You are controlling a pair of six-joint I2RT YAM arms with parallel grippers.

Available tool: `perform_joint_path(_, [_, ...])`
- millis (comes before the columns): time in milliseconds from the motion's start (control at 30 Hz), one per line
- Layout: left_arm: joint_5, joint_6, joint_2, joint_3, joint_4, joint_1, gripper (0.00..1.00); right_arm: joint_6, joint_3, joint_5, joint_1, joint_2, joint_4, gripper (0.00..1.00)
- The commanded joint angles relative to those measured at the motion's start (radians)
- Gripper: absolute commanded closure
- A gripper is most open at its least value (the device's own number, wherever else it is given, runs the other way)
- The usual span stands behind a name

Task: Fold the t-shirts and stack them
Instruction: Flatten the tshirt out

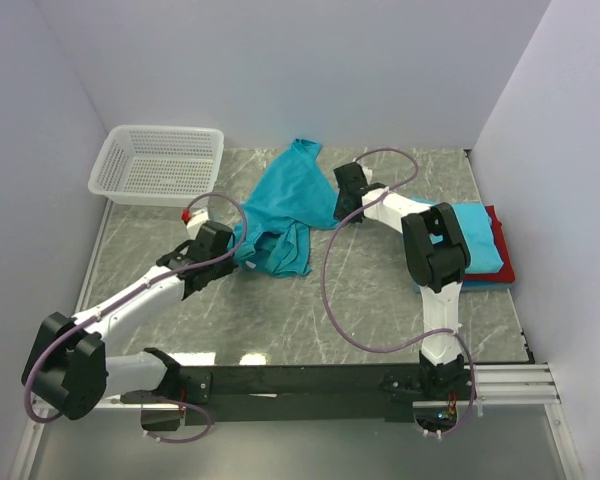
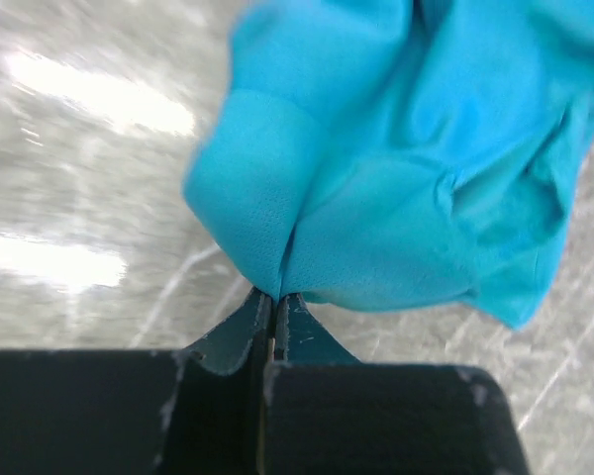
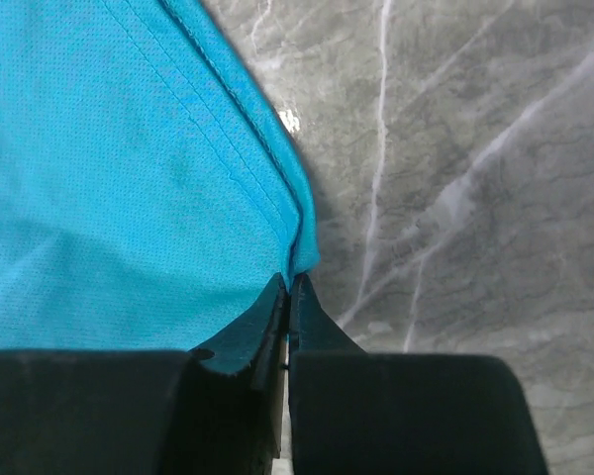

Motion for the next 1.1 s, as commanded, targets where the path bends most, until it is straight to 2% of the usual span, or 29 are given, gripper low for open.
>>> perform_joint_path(0, [-0.163,-0.006,-0.061,0.126,-0.053,0.004,1.00,-0.054,0.040,0.076,0.013,-0.087,-0.022,1.00])
perform_joint_path(233, [-0.312,0.044,-0.165,0.362,-0.111,0.004,1.00,-0.140,0.058,0.177,0.015,-0.439,-0.090,1.00])
perform_joint_path(467, [-0.278,0.224,-0.286,0.583,-0.063,0.004,0.99,-0.198,0.044,0.210,0.015,-0.760,-0.118,1.00])
perform_joint_path(633, [-0.128,0.352,-0.293,0.789,-0.054,0.004,0.99,-0.241,0.110,0.167,0.015,-0.973,-0.138,1.00])
perform_joint_path(767, [-0.001,0.358,-0.303,0.974,-0.077,0.004,0.99,-0.256,0.204,0.151,0.015,-1.084,-0.185,1.00])
perform_joint_path(1000, [0.292,0.398,-0.365,1.154,-0.108,0.005,0.99,-0.253,0.340,0.023,0.015,-1.257,-0.289,1.00])
perform_joint_path(1067, [0.328,0.403,-0.360,1.213,-0.134,0.004,0.99,-0.247,0.356,-0.032,0.013,-1.282,-0.308,1.00])
